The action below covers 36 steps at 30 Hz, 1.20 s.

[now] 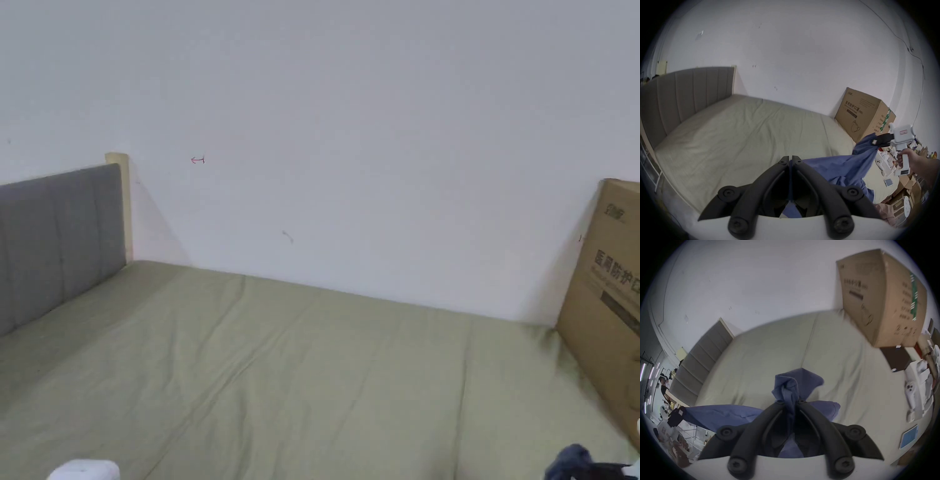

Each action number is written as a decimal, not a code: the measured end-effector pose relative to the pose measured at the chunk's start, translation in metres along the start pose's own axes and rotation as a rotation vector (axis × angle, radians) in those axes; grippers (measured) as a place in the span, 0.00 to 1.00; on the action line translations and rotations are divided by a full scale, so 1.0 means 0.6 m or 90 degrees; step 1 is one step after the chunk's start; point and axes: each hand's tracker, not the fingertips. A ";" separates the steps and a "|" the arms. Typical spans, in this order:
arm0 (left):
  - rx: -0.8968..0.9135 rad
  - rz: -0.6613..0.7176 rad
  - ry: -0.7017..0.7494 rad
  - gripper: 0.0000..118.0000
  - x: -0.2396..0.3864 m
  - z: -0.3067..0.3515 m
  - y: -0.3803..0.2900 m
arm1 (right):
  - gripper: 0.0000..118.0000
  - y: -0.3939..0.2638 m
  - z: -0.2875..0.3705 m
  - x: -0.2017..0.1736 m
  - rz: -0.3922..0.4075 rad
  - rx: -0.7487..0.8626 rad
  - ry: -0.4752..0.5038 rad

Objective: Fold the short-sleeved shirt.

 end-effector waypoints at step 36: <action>0.145 -0.096 -0.002 0.01 0.077 -0.120 0.498 | 0.05 0.408 0.256 -0.154 0.138 0.293 -0.047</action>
